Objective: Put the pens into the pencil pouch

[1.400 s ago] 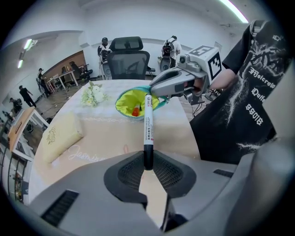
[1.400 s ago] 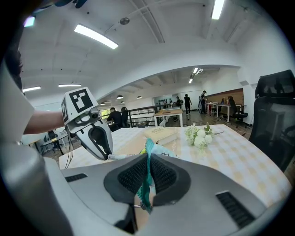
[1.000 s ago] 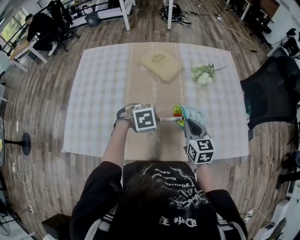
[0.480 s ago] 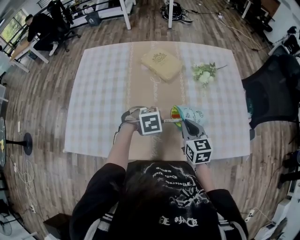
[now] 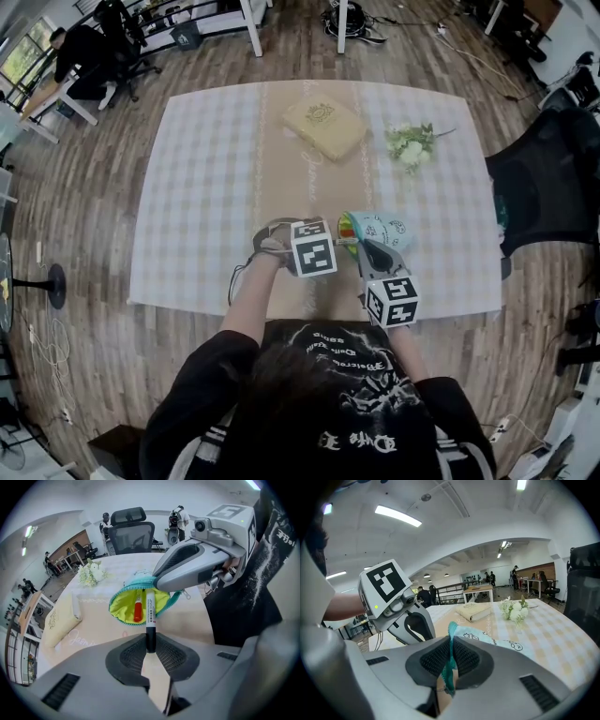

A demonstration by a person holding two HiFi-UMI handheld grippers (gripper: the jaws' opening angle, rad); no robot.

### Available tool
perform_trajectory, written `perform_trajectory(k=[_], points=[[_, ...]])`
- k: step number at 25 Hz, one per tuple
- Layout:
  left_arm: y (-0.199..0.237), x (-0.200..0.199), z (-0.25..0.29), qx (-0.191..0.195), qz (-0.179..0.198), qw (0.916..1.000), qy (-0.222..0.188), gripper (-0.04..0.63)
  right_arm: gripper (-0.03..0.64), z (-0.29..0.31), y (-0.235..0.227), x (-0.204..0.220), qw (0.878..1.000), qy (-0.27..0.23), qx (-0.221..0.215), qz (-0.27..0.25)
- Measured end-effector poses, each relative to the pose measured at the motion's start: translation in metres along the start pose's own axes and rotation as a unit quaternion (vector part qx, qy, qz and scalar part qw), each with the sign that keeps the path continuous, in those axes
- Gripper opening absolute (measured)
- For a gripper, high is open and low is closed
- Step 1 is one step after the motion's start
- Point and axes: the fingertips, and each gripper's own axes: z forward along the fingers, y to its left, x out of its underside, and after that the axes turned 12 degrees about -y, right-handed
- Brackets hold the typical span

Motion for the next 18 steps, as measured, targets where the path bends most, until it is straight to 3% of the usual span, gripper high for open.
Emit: perform_trajectory(k=[9,18], points=[[0.006,-0.016,0.010,-0.039,0.023,0.9990,-0.008,0.077,0.029,0.005,0.010,0.005,1.000,0.006,-0.018,0.003],[0.001,-0.030,0.023,-0.039,0.017,0.9984,-0.036,0.077,0.029,0.004,0.013,0.007,1.000,0.004,-0.028,0.008]])
